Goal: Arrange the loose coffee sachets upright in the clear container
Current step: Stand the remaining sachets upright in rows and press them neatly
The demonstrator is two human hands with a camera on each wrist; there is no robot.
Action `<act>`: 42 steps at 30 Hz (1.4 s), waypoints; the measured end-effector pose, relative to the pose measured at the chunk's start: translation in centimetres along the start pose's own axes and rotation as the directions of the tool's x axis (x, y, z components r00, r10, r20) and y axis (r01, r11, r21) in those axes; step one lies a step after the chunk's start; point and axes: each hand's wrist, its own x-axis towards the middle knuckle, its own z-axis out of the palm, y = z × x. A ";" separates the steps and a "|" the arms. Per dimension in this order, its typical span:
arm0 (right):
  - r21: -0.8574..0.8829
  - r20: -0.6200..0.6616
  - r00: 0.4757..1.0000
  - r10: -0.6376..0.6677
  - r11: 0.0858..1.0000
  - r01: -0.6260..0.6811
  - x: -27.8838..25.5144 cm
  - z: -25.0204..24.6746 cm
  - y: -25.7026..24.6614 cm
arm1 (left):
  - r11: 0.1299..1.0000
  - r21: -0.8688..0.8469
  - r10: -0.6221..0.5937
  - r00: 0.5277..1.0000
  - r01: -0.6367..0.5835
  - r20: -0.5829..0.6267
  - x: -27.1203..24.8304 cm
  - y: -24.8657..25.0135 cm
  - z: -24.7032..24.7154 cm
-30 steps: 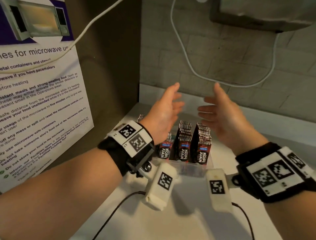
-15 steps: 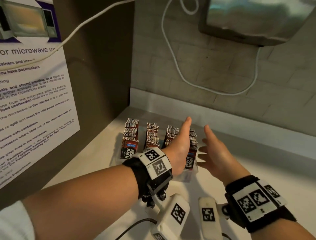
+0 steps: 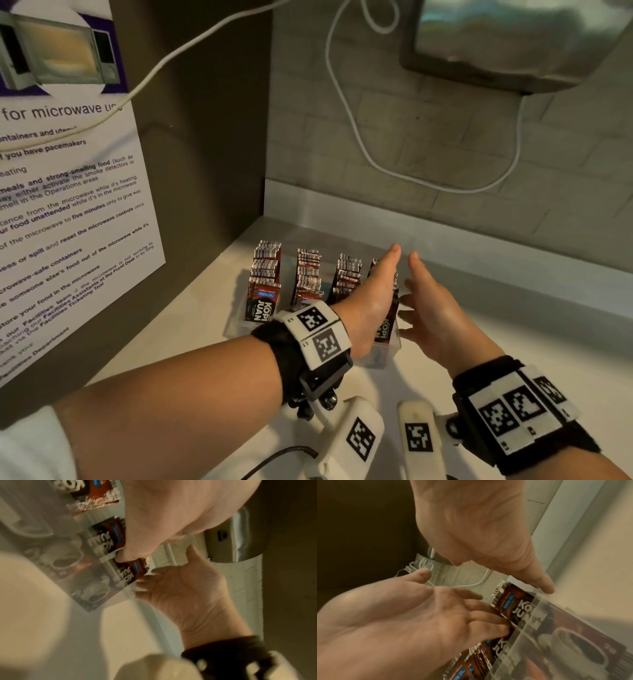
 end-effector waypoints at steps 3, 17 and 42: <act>-0.001 -0.121 0.985 -0.125 0.992 0.126 0.1 -0.3 -0.5 | 0.994 0.055 0.096 0.995 -0.095 -0.016 -2.1 2.1 -1.3; 0.146 -0.017 0.919 -0.395 0.908 0.393 -3.0 4.4 -2.0 | 0.847 0.530 0.290 0.798 0.043 -0.528 -3.0 -3.8 -15.0; -0.788 0.257 0.834 -0.487 0.394 0.473 -3.6 2.3 0.6 | 0.522 0.850 0.686 0.626 -0.068 -0.371 -8.1 -2.6 -13.3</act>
